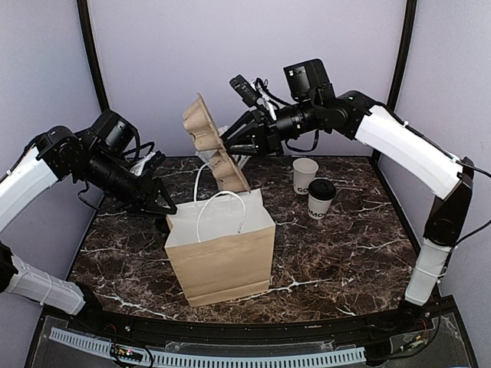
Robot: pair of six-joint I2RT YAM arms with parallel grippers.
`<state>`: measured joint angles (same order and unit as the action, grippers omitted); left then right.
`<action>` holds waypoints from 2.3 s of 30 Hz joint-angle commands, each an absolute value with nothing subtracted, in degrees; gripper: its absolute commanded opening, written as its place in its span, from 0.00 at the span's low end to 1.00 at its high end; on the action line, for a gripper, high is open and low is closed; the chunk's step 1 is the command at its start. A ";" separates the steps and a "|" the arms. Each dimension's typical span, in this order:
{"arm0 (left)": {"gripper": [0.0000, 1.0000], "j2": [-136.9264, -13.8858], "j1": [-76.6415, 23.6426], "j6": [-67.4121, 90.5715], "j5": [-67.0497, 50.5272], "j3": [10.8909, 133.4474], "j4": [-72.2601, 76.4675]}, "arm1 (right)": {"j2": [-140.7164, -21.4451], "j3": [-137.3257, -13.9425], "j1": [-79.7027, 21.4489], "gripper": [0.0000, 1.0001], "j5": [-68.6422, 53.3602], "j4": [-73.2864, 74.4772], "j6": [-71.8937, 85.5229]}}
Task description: Pack the takeout coffee
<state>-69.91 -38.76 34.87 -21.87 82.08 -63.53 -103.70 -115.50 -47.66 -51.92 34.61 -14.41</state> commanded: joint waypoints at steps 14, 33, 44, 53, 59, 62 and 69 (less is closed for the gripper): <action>0.90 -70.72 -39.84 42.56 -13.92 93.27 -77.82 | -98.87 -117.52 -51.86 0.30 -42.19 40.57 -18.52; 0.99 -71.59 -54.69 58.89 -5.63 84.24 -71.65 | -96.30 -107.49 -57.23 0.30 -42.20 40.57 -17.61; 0.99 -68.82 -54.69 61.62 0.82 84.48 -75.96 | -96.51 -102.75 -58.02 0.30 -38.98 43.32 -17.13; 0.99 -69.65 -54.70 59.90 0.84 84.38 -74.07 | -99.54 -104.73 -59.68 0.30 -29.90 51.11 -18.81; 0.99 -69.41 -54.67 59.84 3.32 85.60 -74.76 | -101.98 -106.84 -62.01 0.30 -21.89 55.25 -20.04; 0.99 -69.04 -54.67 59.34 4.31 85.58 -74.63 | -102.77 -107.39 -63.12 0.30 -18.20 56.29 -20.62; 0.99 -67.23 -54.72 58.17 5.46 83.79 -69.75 | -103.54 -107.23 -65.93 0.32 -10.35 57.05 -21.03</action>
